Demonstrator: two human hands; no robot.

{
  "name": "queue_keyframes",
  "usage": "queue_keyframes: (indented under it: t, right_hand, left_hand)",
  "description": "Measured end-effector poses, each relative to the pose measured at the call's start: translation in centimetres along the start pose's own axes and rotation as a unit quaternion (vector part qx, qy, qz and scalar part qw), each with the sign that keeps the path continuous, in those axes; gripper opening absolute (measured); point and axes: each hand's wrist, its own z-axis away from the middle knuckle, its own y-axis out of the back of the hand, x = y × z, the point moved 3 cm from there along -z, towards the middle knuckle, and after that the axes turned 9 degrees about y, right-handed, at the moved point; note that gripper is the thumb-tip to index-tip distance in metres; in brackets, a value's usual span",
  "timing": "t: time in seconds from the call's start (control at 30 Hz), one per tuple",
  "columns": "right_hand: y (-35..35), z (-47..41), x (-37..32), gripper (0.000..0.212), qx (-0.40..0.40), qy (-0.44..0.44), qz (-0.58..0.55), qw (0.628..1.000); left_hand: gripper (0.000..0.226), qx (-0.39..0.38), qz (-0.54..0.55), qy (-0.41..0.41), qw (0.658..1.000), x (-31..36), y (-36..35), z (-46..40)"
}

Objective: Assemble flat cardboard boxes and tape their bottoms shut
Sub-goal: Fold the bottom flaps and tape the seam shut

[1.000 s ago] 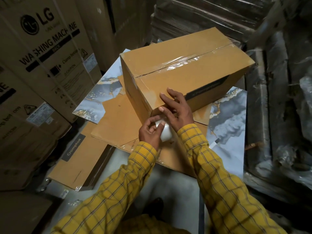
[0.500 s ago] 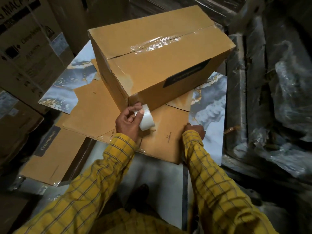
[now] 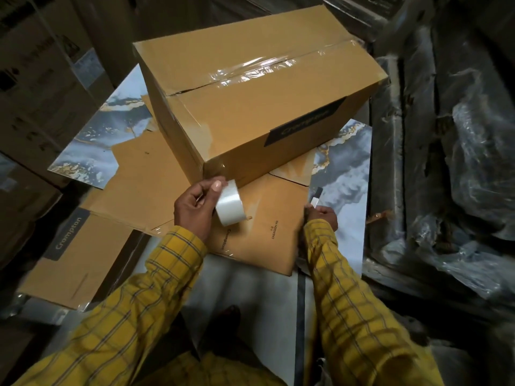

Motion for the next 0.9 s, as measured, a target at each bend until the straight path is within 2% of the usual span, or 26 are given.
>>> queue_keyframes:
  t: [0.07,0.13,0.2,0.27,0.37,0.47,0.63,0.77,0.83,0.9]
  right_hand:
    - [0.3,1.8,-3.9,0.016,-0.028,0.062,-0.076,0.995]
    - [0.3,4.1,-8.1,0.011,-0.112,0.128,-0.136,0.976]
    - [0.4,6.8,-12.1,0.007,-0.213,0.188,-0.177,0.942]
    - [0.7,9.1,-15.5,0.008,-0.273,0.294,-0.171,0.9]
    - [0.3,11.2,-18.9,0.008,-0.291,0.479,-0.101,0.822]
    - [-0.7,11.9,-20.3,0.008,-0.264,0.563,-0.065,0.781]
    - [-3.0,12.6,-19.7,0.006,-0.252,0.586,-0.044,0.769]
    - [-5.0,13.2,-18.4,0.007,-0.281,0.619,0.012,0.734]
    - [-5.8,13.3,-17.1,0.007,-0.297,0.584,0.015,0.756]
    - [-6.3,13.1,-15.7,0.006,-0.313,0.522,-0.004,0.794]
  left_hand:
    - [0.01,-0.014,-0.002,0.008,1.0,0.1,0.2,0.1]
    - [0.013,-0.036,-0.009,0.016,0.999,0.2,0.4,0.2]
    - [0.018,-0.054,-0.024,0.022,0.998,0.4,0.7,0.3]
    - [0.022,-0.067,-0.036,0.02,0.997,0.8,1.0,0.3]
    - [0.021,-0.096,-0.04,0.017,0.994,1.3,1.2,0.1]
    - [0.02,-0.13,-0.028,0.027,0.991,1.6,1.6,0.0]
    - [0.022,-0.159,-0.009,0.052,0.986,1.9,1.9,0.1]
    - [0.019,-0.194,-0.029,0.072,0.978,1.7,1.7,0.8]
    - [0.018,-0.212,-0.058,0.08,0.972,1.1,1.7,1.6]
    - [0.019,-0.221,-0.065,0.091,0.969,0.7,1.9,2.3]
